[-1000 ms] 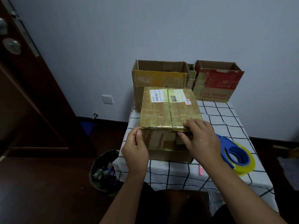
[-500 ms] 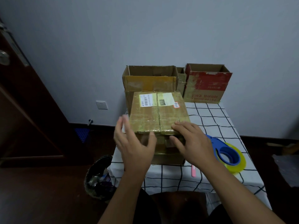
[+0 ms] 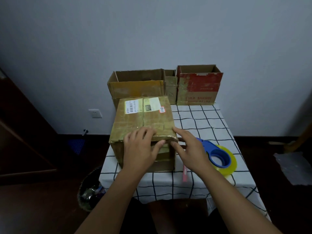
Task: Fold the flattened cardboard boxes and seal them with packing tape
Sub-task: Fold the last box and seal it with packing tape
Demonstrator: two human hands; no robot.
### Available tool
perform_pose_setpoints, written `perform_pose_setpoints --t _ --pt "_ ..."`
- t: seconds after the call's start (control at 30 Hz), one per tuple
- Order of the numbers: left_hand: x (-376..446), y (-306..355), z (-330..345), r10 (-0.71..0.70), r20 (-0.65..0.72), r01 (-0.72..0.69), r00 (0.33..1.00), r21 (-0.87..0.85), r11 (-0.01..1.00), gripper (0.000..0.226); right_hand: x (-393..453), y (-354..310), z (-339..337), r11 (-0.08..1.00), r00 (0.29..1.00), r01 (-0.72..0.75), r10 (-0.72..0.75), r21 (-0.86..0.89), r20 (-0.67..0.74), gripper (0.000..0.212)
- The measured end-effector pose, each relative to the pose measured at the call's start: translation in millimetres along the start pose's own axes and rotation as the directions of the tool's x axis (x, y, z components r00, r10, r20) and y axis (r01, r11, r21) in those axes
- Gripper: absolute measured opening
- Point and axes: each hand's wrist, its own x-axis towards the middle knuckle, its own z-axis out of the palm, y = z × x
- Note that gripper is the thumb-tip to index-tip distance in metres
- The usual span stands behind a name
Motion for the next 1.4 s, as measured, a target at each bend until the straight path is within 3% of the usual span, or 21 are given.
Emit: perform_pose_setpoints --t 0.07,0.27,0.57,0.67,0.77,0.83,1.03,1.13,1.2,1.27,1.4 --pt "0 2 0 -0.009 -0.014 0.009 1.0 0.012 1.0 0.046 -1 2 2 1.0 1.0 0.011 -0.011 -0.005 -0.029 0.047" --pt "1 10 5 0.021 -0.073 -0.011 0.997 0.135 0.991 0.033 -2 5 4 0.997 1.0 0.025 -0.024 0.079 -0.015 0.055" --pt "2 14 6 -0.041 -0.038 0.046 0.998 0.142 0.989 0.045 0 7 15 0.993 0.981 0.118 -0.112 0.028 -0.161 0.039" --pt "1 15 4 -0.055 -0.039 0.06 0.998 0.155 0.986 0.047 -2 8 6 0.97 0.999 -0.029 0.037 0.243 -0.029 0.043" --pt "4 18 3 -0.077 -0.011 0.078 0.997 0.162 0.984 0.053 -7 6 4 0.773 0.955 -0.281 0.281 0.568 0.091 0.026" --pt "5 19 4 -0.081 0.003 0.08 0.997 0.159 0.984 0.055 -10 5 5 0.734 0.925 -0.321 0.378 0.598 0.033 0.005" --pt "5 19 5 -0.081 -0.009 0.082 0.997 0.153 0.985 0.054 -5 -5 8 0.724 0.881 -0.398 0.473 0.564 0.014 0.016" --pt "6 19 5 -0.082 -0.005 0.082 0.997 0.15 0.985 0.055 -9 -7 12 0.712 0.887 -0.338 0.459 0.615 -0.044 0.013" --pt "6 19 6 -0.078 -0.013 0.079 0.997 0.146 0.986 0.053 -16 -7 14 0.846 0.941 -0.218 0.315 0.486 -0.127 0.009" --pt "7 19 7 -0.078 -0.02 0.08 0.997 0.147 0.986 0.051 -21 -6 18 0.973 0.975 -0.114 0.147 0.199 -0.164 0.007" --pt "6 17 7 -0.082 -0.008 0.083 0.997 0.137 0.987 0.049 -17 -6 21 0.976 0.975 -0.024 -0.025 -0.216 -0.222 0.017"
